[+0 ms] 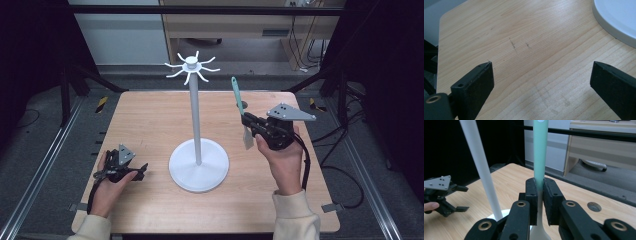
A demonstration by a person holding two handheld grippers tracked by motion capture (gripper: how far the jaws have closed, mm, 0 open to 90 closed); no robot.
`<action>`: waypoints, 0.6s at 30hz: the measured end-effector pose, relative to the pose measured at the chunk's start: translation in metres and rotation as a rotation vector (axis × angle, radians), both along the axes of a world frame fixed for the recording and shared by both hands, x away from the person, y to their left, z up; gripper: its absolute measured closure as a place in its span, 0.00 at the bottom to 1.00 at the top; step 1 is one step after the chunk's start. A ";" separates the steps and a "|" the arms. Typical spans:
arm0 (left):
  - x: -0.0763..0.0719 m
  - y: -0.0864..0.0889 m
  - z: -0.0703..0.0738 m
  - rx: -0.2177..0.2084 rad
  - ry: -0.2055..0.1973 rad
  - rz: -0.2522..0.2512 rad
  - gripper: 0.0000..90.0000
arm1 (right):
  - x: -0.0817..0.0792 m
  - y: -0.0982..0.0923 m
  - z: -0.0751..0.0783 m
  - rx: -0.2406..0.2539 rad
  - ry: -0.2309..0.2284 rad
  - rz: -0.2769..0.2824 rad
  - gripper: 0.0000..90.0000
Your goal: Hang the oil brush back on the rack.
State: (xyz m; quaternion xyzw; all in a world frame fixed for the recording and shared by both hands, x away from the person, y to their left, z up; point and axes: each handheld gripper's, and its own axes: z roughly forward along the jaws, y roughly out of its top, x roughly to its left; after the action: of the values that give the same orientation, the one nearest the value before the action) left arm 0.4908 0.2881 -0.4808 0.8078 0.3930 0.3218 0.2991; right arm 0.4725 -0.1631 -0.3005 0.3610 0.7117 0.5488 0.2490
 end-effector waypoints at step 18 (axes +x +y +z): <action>0.000 0.001 0.000 0.001 0.001 0.000 0.05 | -0.016 0.011 0.016 0.026 -0.080 0.059 0.92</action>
State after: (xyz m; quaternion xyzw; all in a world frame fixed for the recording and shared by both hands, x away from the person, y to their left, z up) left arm 0.4913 0.2887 -0.4805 0.8081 0.3928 0.3216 0.2987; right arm 0.4562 -0.1526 -0.2849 0.3208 0.7042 0.5791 0.2565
